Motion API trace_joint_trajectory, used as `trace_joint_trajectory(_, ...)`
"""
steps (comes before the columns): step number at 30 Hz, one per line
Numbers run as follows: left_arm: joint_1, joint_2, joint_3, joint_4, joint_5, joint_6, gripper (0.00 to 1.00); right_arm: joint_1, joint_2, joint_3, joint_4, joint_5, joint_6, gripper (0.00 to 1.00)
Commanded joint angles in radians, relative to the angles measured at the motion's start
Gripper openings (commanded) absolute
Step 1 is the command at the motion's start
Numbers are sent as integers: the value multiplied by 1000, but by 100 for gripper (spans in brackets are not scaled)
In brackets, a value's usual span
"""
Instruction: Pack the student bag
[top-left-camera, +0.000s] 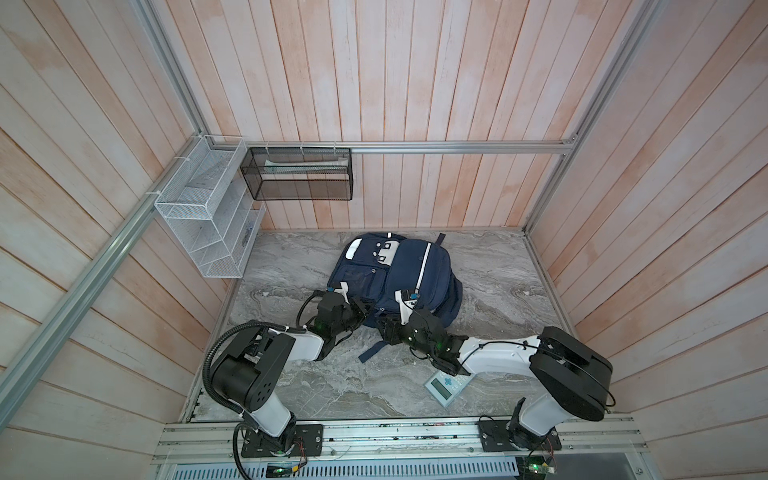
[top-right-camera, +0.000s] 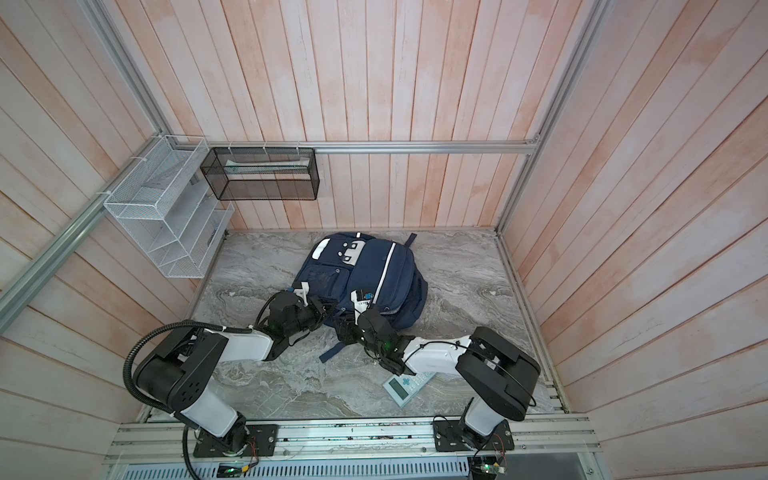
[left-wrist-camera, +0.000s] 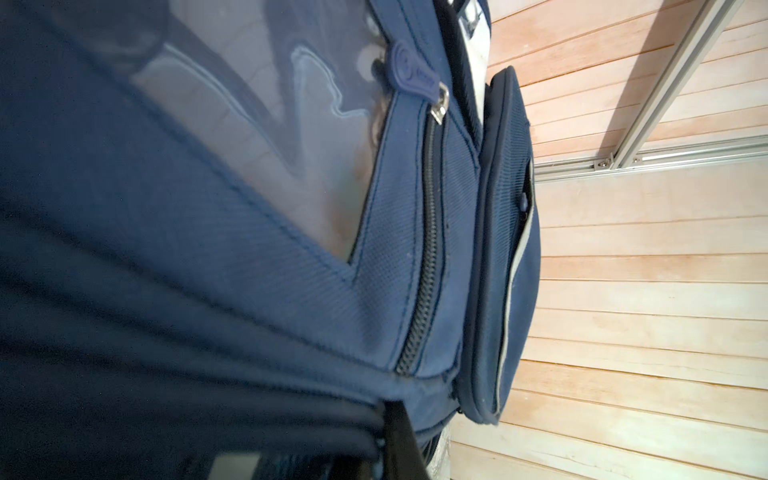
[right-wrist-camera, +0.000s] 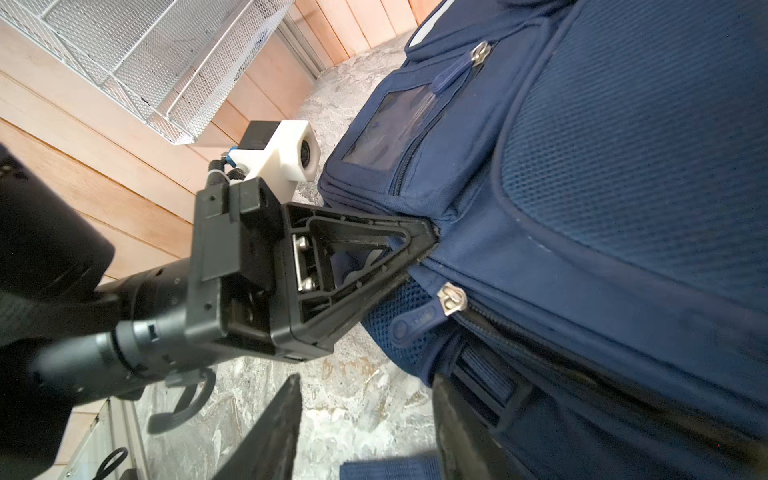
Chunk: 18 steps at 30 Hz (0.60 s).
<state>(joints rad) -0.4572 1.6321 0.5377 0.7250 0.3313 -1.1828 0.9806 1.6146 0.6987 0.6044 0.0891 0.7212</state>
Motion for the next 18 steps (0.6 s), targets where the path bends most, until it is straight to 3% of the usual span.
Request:
trace_joint_trajectory(1, -26, -46, 1, 38, 43, 11, 2, -30, 35, 15, -23, -17, 59, 50)
trace_joint_trajectory(7, -61, -67, -18, 33, 39, 2, 3, -51, 64, 77, -59, 14, 34, 42)
trace_joint_trajectory(18, -64, -112, -30, -6, 11, 26, 3, -110, 80, 44, -48, -68, 55, 6)
